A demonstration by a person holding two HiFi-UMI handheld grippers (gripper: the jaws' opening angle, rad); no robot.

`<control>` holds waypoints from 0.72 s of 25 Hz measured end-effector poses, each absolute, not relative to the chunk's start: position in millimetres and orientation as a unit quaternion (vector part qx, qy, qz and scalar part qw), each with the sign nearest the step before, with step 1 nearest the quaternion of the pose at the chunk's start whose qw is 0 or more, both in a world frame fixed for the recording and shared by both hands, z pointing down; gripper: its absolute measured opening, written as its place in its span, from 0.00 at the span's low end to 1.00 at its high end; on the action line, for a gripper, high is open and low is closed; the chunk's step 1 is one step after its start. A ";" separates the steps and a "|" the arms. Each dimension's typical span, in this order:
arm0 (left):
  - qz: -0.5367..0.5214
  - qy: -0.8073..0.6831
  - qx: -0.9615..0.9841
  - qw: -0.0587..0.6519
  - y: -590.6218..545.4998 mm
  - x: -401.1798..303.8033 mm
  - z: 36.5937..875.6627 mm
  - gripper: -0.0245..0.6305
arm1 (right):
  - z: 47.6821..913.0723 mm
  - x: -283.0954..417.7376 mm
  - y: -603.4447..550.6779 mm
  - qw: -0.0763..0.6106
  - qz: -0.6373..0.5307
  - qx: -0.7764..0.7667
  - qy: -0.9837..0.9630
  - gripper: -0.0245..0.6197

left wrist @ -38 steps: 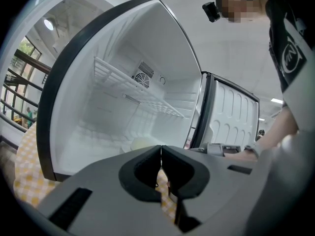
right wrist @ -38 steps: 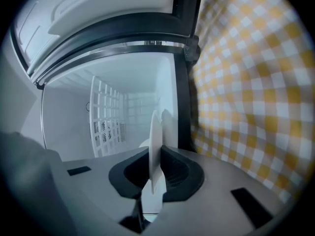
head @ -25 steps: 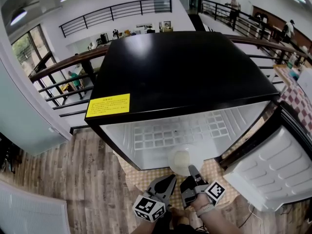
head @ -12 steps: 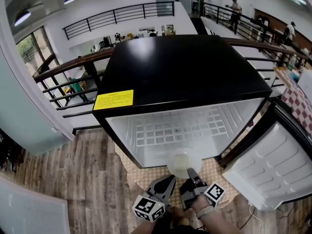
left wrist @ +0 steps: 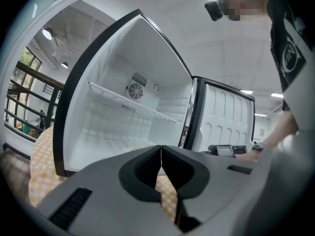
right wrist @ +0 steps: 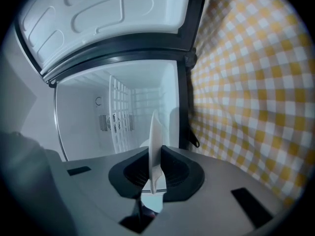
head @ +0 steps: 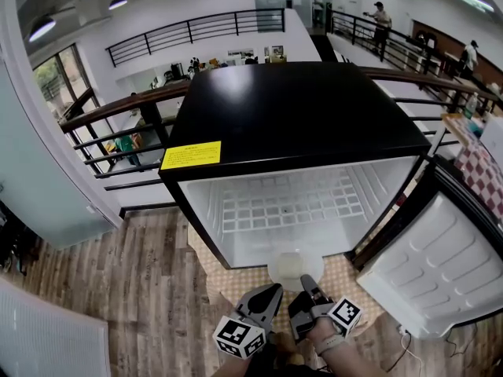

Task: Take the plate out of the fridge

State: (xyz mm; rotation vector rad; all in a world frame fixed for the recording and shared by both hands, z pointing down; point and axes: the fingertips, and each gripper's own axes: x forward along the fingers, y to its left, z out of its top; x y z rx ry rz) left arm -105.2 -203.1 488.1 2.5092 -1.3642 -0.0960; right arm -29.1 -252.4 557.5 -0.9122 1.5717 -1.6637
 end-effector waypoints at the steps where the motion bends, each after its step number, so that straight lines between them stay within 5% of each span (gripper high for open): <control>1: -0.034 -0.474 0.869 0.141 -201.5 -105.1 487.6 0.05 | 556.8 -29.4 -250.6 0.332 -0.638 -0.348 0.602 0.11; 18: -0.045 -0.498 0.856 0.133 -169.0 -94.4 483.1 0.05 | 548.1 -24.5 -217.1 0.317 -0.646 -0.324 0.615 0.11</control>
